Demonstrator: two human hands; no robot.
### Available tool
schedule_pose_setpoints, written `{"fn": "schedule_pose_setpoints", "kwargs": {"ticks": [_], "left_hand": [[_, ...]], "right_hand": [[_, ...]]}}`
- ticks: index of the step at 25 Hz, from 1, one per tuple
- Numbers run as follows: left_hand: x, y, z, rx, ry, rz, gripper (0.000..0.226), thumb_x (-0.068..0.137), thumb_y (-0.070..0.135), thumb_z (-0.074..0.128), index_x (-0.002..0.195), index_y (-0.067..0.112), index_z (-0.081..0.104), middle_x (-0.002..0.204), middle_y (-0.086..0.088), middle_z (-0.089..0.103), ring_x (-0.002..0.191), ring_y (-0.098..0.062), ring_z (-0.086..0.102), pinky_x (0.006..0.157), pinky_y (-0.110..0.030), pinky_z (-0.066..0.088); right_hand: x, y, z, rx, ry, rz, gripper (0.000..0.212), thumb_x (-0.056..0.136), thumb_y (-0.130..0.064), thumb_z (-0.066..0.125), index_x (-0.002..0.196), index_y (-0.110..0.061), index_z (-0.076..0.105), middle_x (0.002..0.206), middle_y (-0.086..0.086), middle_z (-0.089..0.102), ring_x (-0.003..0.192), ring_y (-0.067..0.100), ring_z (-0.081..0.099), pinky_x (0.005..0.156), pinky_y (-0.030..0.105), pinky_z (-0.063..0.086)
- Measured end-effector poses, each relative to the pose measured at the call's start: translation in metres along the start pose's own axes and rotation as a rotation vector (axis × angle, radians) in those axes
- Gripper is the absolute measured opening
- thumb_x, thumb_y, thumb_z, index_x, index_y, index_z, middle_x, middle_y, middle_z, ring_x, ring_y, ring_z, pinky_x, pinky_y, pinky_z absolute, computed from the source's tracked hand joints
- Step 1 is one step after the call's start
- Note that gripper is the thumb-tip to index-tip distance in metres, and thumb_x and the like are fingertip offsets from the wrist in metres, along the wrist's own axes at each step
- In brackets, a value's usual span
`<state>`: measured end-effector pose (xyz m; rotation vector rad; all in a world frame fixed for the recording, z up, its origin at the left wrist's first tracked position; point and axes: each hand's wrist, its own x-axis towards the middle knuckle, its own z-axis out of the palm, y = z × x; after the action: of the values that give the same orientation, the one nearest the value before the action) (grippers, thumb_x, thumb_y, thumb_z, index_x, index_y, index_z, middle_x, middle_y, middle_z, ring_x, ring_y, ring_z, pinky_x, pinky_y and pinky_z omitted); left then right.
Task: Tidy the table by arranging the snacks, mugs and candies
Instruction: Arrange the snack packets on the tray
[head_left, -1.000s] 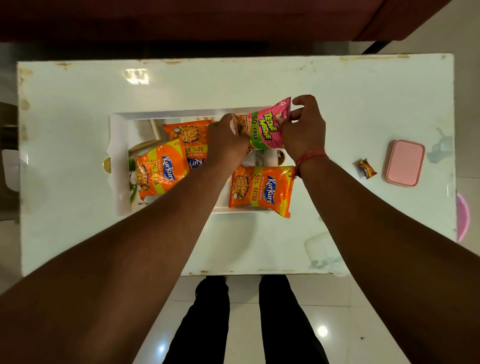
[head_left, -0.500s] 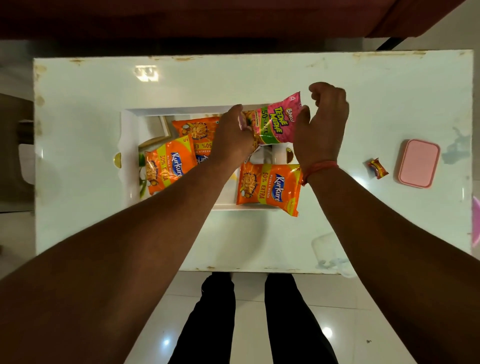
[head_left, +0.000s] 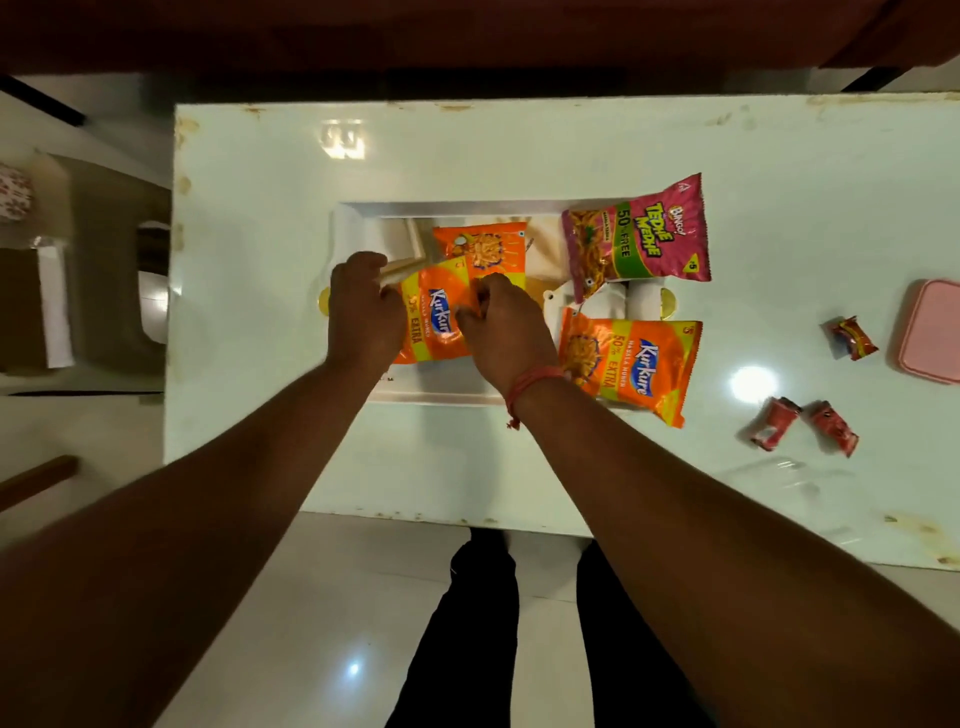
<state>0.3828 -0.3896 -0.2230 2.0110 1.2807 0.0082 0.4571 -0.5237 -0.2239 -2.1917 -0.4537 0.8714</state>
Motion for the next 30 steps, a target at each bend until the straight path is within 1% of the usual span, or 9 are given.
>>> {"fn": "schedule_pose_setpoints", "kwargs": {"ticks": [4,7,9,11,16,21,25,28,30], "left_hand": [[-0.011,-0.024,-0.003,-0.173,-0.069,-0.204,0.018,0.095,0.006,0.046,0.11,0.011,0.055,0.11,-0.013,0.063,0.097,-0.025,0.063,0.067,-0.026,0.048],[-0.019,-0.035,0.0,-0.325,-0.142,-0.344,0.03,0.098,0.015,0.046,0.127,0.011,0.055,0.116,-0.013,0.066,0.1,-0.028,0.066,0.073,-0.031,0.054],[-0.024,-0.037,0.003,-0.431,-0.166,-0.423,0.032,0.098,0.012,0.046,0.129,0.014,0.053,0.118,-0.013,0.064,0.098,-0.027,0.065,0.082,-0.038,0.055],[-0.024,-0.036,0.006,-0.484,-0.198,-0.436,0.023,0.098,0.012,0.047,0.115,0.017,0.061,0.109,-0.01,0.068,0.095,-0.025,0.068,0.087,-0.044,0.058],[-0.013,-0.043,-0.004,-0.398,-0.255,-0.458,0.026,0.101,0.028,0.043,0.117,0.018,0.06,0.11,-0.008,0.07,0.098,-0.027,0.07,0.088,-0.049,0.059],[-0.008,-0.057,-0.037,-0.327,-0.062,-0.313,0.029,0.104,0.034,0.036,0.108,0.016,0.059,0.106,-0.009,0.067,0.08,-0.018,0.066,0.077,-0.037,0.057],[-0.021,-0.054,-0.036,-0.509,-0.197,-0.327,0.022,0.104,0.036,0.044,0.095,0.027,0.063,0.102,-0.002,0.071,0.089,-0.017,0.07,0.079,-0.038,0.059],[-0.036,-0.045,-0.017,-0.527,-0.28,-0.297,0.02,0.102,0.033,0.051,0.088,0.022,0.061,0.091,-0.003,0.071,0.078,-0.02,0.07,0.068,-0.037,0.059],[-0.044,-0.036,0.001,-0.514,-0.317,-0.279,0.02,0.102,0.032,0.05,0.087,0.021,0.059,0.092,-0.005,0.071,0.082,-0.024,0.071,0.069,-0.038,0.059]], "right_hand": [[0.003,-0.015,0.017,0.127,-0.025,0.129,0.006,0.092,-0.012,0.059,0.093,-0.018,0.06,0.097,0.006,0.068,0.09,0.025,0.064,0.076,0.032,0.052],[-0.006,-0.006,0.017,0.085,-0.002,0.189,0.027,0.09,-0.009,0.056,0.07,-0.023,0.044,0.075,-0.004,0.05,0.075,0.021,0.052,0.06,0.026,0.04],[-0.016,0.002,0.016,-0.091,0.112,0.18,0.008,0.089,-0.012,0.056,0.09,-0.018,0.062,0.098,0.006,0.059,0.094,0.032,0.055,0.076,0.034,0.049],[-0.018,0.009,0.016,-0.241,0.234,0.187,0.023,0.091,-0.015,0.057,0.111,-0.014,0.068,0.125,0.015,0.052,0.113,0.038,0.051,0.097,0.042,0.045],[0.006,-0.008,0.033,0.002,0.126,0.191,0.016,0.093,-0.008,0.055,0.107,-0.005,0.063,0.129,0.016,0.049,0.118,0.031,0.054,0.106,0.041,0.045],[0.0,-0.024,0.046,0.256,-0.017,0.212,0.021,0.097,-0.014,0.055,0.113,-0.001,0.06,0.118,0.007,0.063,0.113,0.025,0.062,0.085,0.026,0.051],[-0.027,-0.008,0.024,0.343,-0.039,0.165,0.03,0.099,-0.028,0.058,0.126,-0.014,0.061,0.119,-0.002,0.068,0.106,0.015,0.066,0.088,0.024,0.053],[-0.048,0.019,-0.004,0.124,0.039,0.173,0.025,0.1,-0.039,0.055,0.094,-0.015,0.061,0.087,-0.006,0.064,0.078,0.006,0.061,0.068,0.008,0.045],[-0.058,0.037,-0.023,0.053,0.086,0.207,0.036,0.101,-0.041,0.051,0.083,-0.011,0.056,0.081,-0.001,0.061,0.076,0.01,0.058,0.067,0.011,0.044]]}}
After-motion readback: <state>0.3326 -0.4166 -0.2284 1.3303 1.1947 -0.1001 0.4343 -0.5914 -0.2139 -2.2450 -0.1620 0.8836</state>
